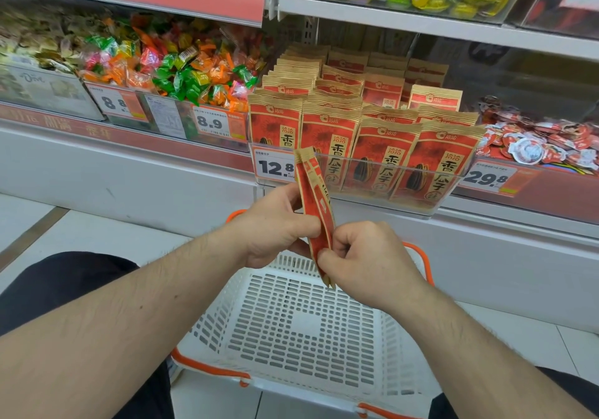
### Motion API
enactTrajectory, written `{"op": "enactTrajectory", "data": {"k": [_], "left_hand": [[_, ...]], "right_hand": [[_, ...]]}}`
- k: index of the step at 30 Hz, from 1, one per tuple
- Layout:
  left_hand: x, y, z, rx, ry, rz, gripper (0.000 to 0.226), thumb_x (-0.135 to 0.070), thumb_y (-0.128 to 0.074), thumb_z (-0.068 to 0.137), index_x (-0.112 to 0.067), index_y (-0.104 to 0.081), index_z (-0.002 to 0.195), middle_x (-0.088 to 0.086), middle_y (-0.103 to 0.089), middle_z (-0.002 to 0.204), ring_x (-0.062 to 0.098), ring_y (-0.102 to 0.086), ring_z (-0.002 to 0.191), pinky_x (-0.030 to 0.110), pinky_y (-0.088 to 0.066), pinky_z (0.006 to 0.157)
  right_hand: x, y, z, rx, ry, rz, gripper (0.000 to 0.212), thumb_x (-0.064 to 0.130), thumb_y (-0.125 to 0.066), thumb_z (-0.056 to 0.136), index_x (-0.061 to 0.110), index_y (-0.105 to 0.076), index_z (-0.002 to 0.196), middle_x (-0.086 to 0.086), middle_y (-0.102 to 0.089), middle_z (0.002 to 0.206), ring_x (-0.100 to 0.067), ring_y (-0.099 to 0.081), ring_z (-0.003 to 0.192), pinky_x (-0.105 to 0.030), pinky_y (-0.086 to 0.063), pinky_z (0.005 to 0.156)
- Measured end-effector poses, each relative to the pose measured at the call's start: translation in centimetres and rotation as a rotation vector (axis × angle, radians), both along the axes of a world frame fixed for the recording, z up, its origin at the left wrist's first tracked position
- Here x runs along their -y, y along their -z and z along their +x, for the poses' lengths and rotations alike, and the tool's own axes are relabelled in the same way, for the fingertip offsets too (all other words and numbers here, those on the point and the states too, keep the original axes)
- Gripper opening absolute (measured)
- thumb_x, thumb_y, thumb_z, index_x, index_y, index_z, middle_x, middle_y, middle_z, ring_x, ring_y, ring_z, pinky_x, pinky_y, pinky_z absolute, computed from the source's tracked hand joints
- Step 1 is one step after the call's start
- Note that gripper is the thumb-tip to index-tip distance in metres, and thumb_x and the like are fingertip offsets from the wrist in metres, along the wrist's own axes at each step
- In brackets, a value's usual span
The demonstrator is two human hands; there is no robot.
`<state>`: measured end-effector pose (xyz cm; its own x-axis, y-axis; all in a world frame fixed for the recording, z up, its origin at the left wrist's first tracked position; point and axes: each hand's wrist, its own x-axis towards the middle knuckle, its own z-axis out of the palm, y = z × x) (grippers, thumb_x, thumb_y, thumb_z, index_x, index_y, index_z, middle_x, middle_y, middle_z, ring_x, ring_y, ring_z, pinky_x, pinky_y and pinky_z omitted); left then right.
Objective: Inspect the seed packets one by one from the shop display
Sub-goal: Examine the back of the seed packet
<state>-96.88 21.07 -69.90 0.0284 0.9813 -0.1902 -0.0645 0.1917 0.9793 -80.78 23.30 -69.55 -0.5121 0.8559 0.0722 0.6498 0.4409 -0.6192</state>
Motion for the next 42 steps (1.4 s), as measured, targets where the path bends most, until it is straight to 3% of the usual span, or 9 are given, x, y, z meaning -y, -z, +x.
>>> {"op": "enactTrajectory", "data": {"k": [7, 12, 15, 18, 21, 30, 33, 37, 42], "left_hand": [[0.1, 0.1, -0.6, 0.057, 0.083, 0.009, 0.048, 0.004, -0.06, 0.062, 0.003, -0.061, 0.111, 0.009, -0.072, 0.087, 0.022, -0.071, 0.073, 0.032, -0.057, 0.058], [0.4, 0.3, -0.7, 0.117, 0.169, 0.036, 0.049, 0.004, -0.058, 0.068, -0.013, -0.063, 0.114, 0.004, -0.074, 0.093, 0.019, -0.072, 0.08, 0.031, -0.058, 0.063], [0.3, 0.2, -0.7, 0.094, 0.158, 0.057, 0.046, 0.003, -0.061, 0.072, -0.013, -0.065, 0.115, 0.007, -0.074, 0.097, 0.021, -0.072, 0.083, 0.033, -0.06, 0.064], [0.2, 0.2, -0.5, 0.034, 0.121, 0.109, 0.048, 0.008, -0.067, 0.084, -0.017, -0.063, 0.125, 0.007, -0.073, 0.116, 0.029, -0.071, 0.099, 0.046, -0.06, 0.08], [0.0, 0.3, -0.2, -0.027, 0.073, 0.162, 0.054, 0.007, -0.063, 0.09, -0.031, -0.06, 0.128, 0.002, -0.07, 0.124, 0.039, -0.07, 0.102, 0.048, -0.058, 0.087], [0.1, -0.1, -0.3, 0.046, -0.081, 0.087, 0.022, -0.005, -0.051, 0.1, -0.013, -0.071, 0.104, 0.005, -0.077, 0.095, 0.016, -0.072, 0.078, 0.03, -0.058, 0.062], [0.0, 0.1, -0.4, 0.019, -0.109, 0.084, 0.018, -0.012, -0.052, 0.1, -0.016, -0.07, 0.102, 0.002, -0.077, 0.09, 0.015, -0.072, 0.078, 0.031, -0.06, 0.065], [0.2, 0.2, -0.3, -0.024, -0.032, 0.081, 0.019, -0.01, -0.053, 0.1, -0.016, -0.07, 0.1, -0.002, -0.076, 0.082, 0.012, -0.07, 0.073, 0.03, -0.056, 0.066], [0.5, -0.5, -0.1, 0.007, -0.039, 0.111, 0.019, -0.019, -0.05, 0.1, -0.019, -0.07, 0.1, -0.005, -0.076, 0.088, 0.009, -0.07, 0.079, 0.025, -0.055, 0.065]], "right_hand": [[-0.2, -0.7, 0.1, -0.194, 0.042, -0.115, 0.041, 0.04, -0.072, 0.076, 0.007, -0.053, 0.06, 0.007, -0.048, 0.047, -0.006, -0.045, 0.046, -0.024, -0.039, 0.048], [-1.9, -0.3, 0.4, -0.299, 0.25, -0.19, 0.047, 0.059, -0.069, 0.075, 0.027, -0.05, 0.103, 0.008, -0.059, 0.1, -0.013, -0.062, 0.091, -0.041, -0.054, 0.078], [-2.1, 0.0, 0.6, -0.385, 0.236, -0.392, 0.069, 0.065, -0.071, 0.07, 0.028, -0.049, 0.124, 0.008, -0.069, 0.106, -0.017, -0.07, 0.095, -0.049, -0.058, 0.083], [-2.2, 0.4, 0.7, -0.497, 0.213, -0.475, 0.036, 0.044, -0.075, 0.08, 0.028, -0.061, 0.108, 0.006, -0.076, 0.099, -0.016, -0.073, 0.091, -0.049, -0.058, 0.086], [-2.4, 0.8, 0.7, -0.469, 0.264, -0.372, 0.031, 0.042, -0.078, 0.078, 0.032, -0.06, 0.101, 0.012, -0.074, 0.097, -0.011, -0.071, 0.091, -0.046, -0.058, 0.085], [-2.1, 0.8, 0.4, -0.384, 0.196, -0.291, 0.034, 0.034, -0.081, 0.078, 0.034, -0.056, 0.102, 0.015, -0.071, 0.097, -0.001, -0.067, 0.092, -0.043, -0.057, 0.085], [-2.2, 0.8, 0.5, -0.406, 0.169, -0.267, 0.016, 0.034, -0.072, 0.086, 0.034, -0.062, 0.098, 0.013, -0.073, 0.097, -0.005, -0.068, 0.092, -0.043, -0.057, 0.084], [-2.5, -0.4, 0.7, -0.58, 0.228, -0.235, 0.017, 0.027, -0.053, 0.1, 0.024, -0.068, 0.091, 0.011, -0.071, 0.074, 0.003, -0.06, 0.059, -0.021, -0.045, 0.053], [-1.8, -1.3, 0.7, -0.636, 0.19, -0.232, 0.021, 0.015, -0.052, 0.1, 0.014, -0.069, 0.087, 0.008, -0.068, 0.064, 0.002, -0.056, 0.049, -0.014, -0.042, 0.045]]}}
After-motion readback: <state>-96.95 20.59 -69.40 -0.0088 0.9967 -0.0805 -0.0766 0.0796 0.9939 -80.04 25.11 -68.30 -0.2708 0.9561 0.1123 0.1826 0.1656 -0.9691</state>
